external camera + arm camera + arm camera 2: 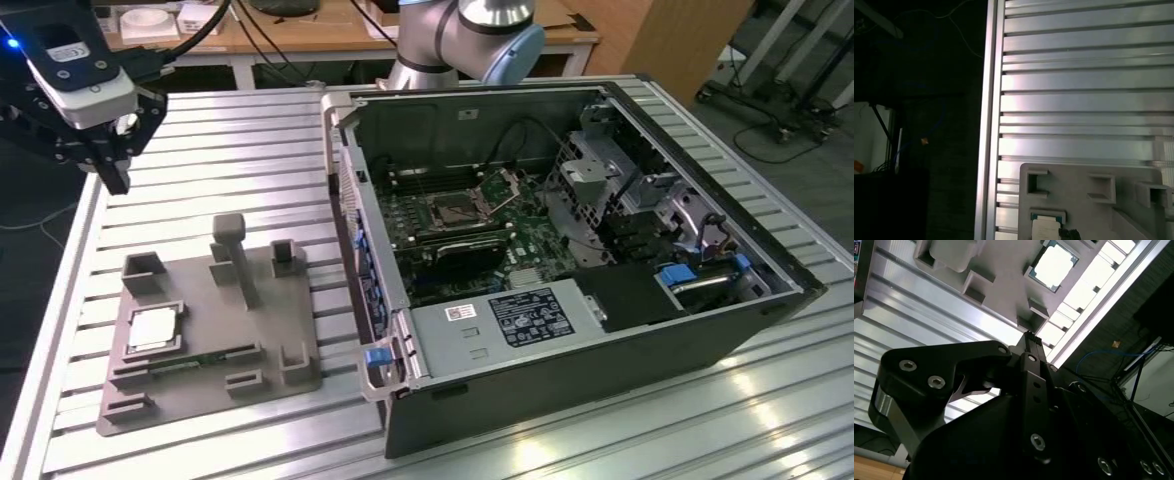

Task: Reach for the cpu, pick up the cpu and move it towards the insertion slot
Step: 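Reach for the cpu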

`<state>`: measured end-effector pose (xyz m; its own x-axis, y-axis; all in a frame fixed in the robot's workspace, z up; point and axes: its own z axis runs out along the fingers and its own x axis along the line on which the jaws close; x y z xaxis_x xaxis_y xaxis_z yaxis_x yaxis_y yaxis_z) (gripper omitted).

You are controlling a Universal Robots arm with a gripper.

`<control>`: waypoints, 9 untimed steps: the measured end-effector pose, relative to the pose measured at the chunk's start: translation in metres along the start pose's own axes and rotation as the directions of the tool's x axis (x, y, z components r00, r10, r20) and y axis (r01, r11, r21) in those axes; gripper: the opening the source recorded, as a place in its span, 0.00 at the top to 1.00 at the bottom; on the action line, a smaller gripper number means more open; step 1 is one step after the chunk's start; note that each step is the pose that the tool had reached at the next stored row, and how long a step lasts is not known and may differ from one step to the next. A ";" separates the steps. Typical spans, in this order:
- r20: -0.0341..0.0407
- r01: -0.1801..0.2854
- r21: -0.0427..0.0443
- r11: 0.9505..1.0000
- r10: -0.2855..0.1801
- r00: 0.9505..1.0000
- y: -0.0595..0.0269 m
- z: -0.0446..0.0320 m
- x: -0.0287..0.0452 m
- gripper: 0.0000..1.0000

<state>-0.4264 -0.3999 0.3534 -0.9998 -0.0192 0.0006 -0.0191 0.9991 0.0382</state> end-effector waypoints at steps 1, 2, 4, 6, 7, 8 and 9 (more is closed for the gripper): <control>0.000 0.000 0.000 1.000 0.000 1.000 0.0000 0.0001 0.0018 0.89; 0.000 0.000 0.000 1.000 0.000 1.000 0.0001 0.0001 0.0037 0.89; 0.000 0.000 0.000 1.000 0.000 1.000 0.0001 0.0002 0.0067 0.89; 0.000 0.000 0.000 1.000 0.000 1.000 0.0002 0.0002 0.0093 0.89; 0.000 0.000 0.000 1.000 0.000 1.000 0.0002 0.0002 0.0100 0.89; 0.000 0.000 0.000 1.000 0.000 1.000 0.0002 0.0002 0.0101 0.89; 0.000 0.000 0.000 1.000 0.000 1.000 0.0002 0.0002 0.0102 0.89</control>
<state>-0.4366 -0.4000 0.3533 -0.9998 -0.0193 0.0005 -0.0192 0.9991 0.0383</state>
